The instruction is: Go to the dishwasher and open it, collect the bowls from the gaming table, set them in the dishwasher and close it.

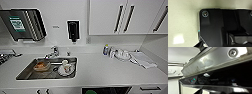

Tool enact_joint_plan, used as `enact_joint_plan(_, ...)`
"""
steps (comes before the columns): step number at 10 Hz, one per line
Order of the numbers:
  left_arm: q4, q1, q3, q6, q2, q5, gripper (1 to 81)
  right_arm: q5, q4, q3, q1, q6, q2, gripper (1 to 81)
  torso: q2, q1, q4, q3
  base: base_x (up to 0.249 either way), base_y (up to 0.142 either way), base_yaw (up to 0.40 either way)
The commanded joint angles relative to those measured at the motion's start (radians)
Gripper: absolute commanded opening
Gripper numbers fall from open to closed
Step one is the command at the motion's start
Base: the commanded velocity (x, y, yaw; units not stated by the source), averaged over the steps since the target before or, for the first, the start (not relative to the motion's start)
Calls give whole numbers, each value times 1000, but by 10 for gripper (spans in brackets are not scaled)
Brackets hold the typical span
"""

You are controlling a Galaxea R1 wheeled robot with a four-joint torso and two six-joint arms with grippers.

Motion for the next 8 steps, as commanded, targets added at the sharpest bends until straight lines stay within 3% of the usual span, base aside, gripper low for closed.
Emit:
enact_joint_plan(1, -2, -33, -3, -4, -12, 49, 811, 20, 80, 153, 216, 6, -142, 811, 0, 0, 0, 0, 0, 0, 0)
enact_joint_plan(3, -2, -32, -3, -4, -6, 49, 811, 20, 139, 333, 294, 6, -287, 811, 0, 0, 0, 0, 0, 0, 0)
enact_joint_plan(5, -2, -32, -3, -4, -1, 50, 811, 21, 168, 573, 354, 6, -500, 811, 0, 0, 0, 0, 0, 0, 0)
enact_joint_plan(8, -2, -33, -3, -2, 3, 50, 811, 15, 167, 624, 255, -3, -641, 811, 0, 1, 0, 0, 0, 0, 0)
